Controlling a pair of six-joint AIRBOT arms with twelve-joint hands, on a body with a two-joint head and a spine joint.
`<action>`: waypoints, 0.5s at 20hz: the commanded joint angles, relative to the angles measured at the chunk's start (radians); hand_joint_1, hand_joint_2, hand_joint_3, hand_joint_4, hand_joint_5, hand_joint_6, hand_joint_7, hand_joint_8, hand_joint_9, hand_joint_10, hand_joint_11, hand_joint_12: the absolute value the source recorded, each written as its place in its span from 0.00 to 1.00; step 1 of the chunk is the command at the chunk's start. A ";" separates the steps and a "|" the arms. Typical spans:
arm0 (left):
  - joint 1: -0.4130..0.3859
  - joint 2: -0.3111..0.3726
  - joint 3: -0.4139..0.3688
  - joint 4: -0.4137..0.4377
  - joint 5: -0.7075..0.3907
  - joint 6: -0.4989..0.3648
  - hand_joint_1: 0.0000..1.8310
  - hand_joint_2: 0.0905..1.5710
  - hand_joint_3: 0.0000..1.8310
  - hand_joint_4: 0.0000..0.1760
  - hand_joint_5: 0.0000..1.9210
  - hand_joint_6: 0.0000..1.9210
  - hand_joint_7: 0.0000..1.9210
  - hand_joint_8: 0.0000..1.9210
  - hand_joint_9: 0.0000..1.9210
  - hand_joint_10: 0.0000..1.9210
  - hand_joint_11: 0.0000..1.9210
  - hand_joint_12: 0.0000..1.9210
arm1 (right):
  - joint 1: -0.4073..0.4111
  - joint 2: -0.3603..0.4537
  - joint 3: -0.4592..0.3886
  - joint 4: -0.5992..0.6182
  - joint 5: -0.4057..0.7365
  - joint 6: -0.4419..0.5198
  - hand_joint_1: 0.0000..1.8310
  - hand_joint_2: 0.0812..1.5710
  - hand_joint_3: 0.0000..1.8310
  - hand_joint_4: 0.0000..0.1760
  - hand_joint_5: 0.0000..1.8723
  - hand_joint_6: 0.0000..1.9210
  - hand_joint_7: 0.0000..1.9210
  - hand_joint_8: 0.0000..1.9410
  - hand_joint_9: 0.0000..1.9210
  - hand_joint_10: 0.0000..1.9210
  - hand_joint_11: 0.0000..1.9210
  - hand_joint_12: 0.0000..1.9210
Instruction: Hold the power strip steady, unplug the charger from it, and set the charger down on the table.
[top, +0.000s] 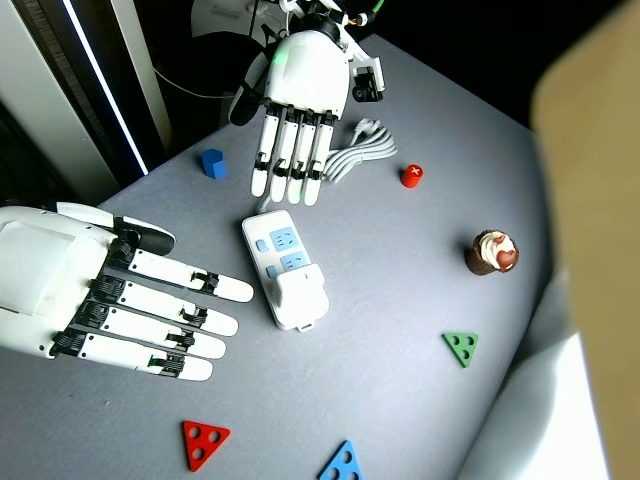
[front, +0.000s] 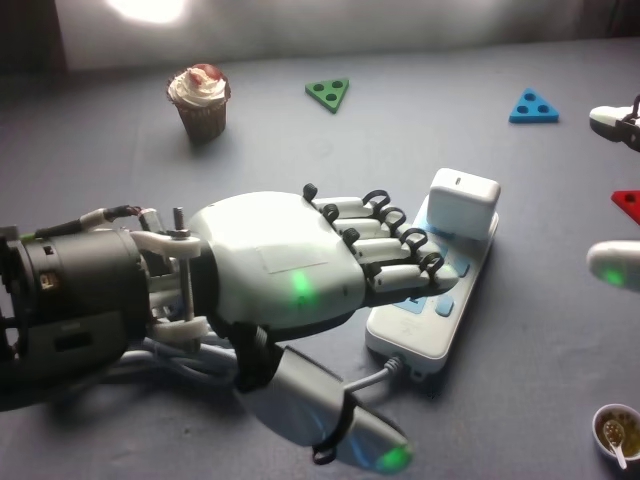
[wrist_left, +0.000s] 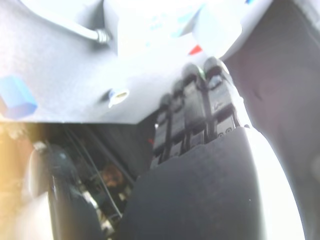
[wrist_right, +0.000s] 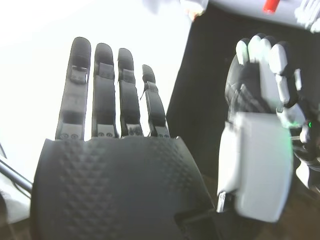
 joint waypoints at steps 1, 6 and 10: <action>-0.014 -0.007 0.006 -0.007 -0.078 0.000 0.00 0.58 0.01 0.00 0.03 0.00 0.04 0.00 0.04 0.00 0.00 0.06 | 0.016 0.006 0.004 -0.005 0.107 0.004 0.03 0.59 0.00 0.00 0.09 0.00 0.11 0.00 0.10 0.00 0.07 0.11; -0.029 -0.023 0.013 -0.004 -0.031 0.001 0.00 0.59 0.00 0.00 0.04 0.01 0.05 0.00 0.05 0.00 0.01 0.06 | 0.036 0.005 -0.005 0.034 0.075 0.004 0.07 0.57 0.00 0.00 0.11 0.00 0.12 0.00 0.12 0.00 0.10 0.09; -0.030 -0.049 0.024 -0.007 -0.005 0.001 0.00 0.59 0.00 0.00 0.03 0.00 0.04 0.00 0.04 0.00 0.01 0.06 | 0.064 -0.012 -0.006 0.106 0.033 -0.018 0.10 0.57 0.00 0.00 0.11 0.00 0.13 0.00 0.13 0.00 0.11 0.09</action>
